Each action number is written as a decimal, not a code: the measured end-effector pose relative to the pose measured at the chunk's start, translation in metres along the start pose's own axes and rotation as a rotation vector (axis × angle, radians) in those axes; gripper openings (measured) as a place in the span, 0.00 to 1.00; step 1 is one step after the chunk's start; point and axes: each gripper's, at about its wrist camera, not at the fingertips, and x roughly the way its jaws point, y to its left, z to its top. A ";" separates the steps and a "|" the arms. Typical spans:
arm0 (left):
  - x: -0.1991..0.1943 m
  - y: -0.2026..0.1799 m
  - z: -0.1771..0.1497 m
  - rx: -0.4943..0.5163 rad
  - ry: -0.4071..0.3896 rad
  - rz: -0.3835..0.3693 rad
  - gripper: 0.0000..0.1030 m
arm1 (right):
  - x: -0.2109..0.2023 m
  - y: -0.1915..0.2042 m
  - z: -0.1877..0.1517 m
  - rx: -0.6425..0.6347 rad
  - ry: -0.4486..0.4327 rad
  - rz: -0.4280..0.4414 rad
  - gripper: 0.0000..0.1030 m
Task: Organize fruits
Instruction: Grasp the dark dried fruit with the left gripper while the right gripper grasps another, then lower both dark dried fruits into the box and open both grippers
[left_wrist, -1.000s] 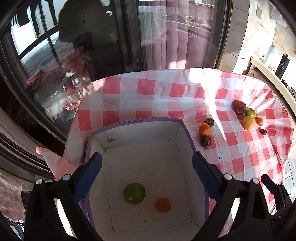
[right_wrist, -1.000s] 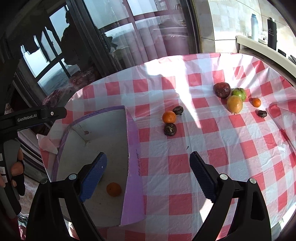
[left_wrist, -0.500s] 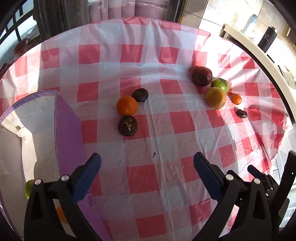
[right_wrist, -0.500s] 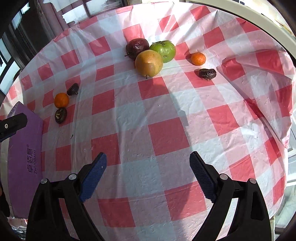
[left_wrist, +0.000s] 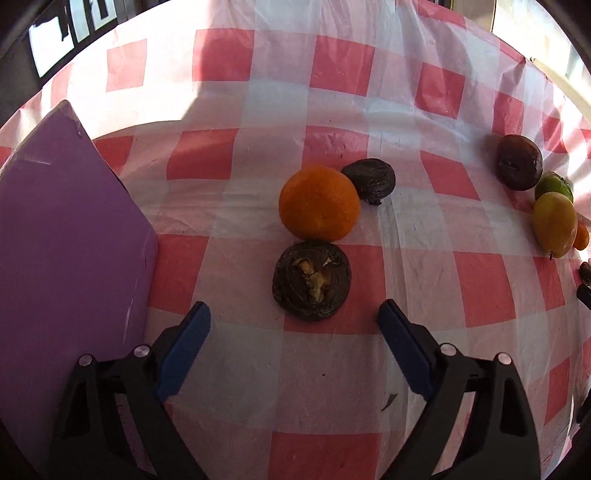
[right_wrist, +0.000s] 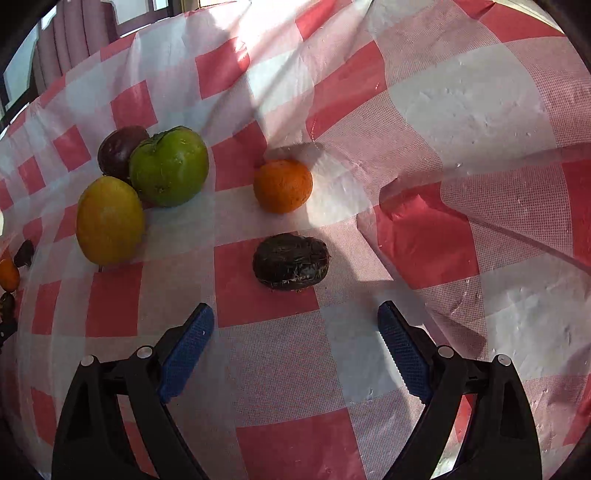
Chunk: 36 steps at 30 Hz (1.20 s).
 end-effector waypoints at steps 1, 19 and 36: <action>0.003 0.000 0.003 -0.006 -0.008 -0.002 0.90 | 0.004 -0.002 0.006 0.004 -0.005 0.004 0.84; 0.014 -0.014 0.029 -0.031 -0.095 0.000 0.73 | 0.011 0.005 0.021 -0.073 -0.042 0.082 0.65; -0.004 -0.021 0.005 0.038 -0.088 -0.032 0.39 | -0.001 0.004 0.012 -0.038 -0.044 0.025 0.38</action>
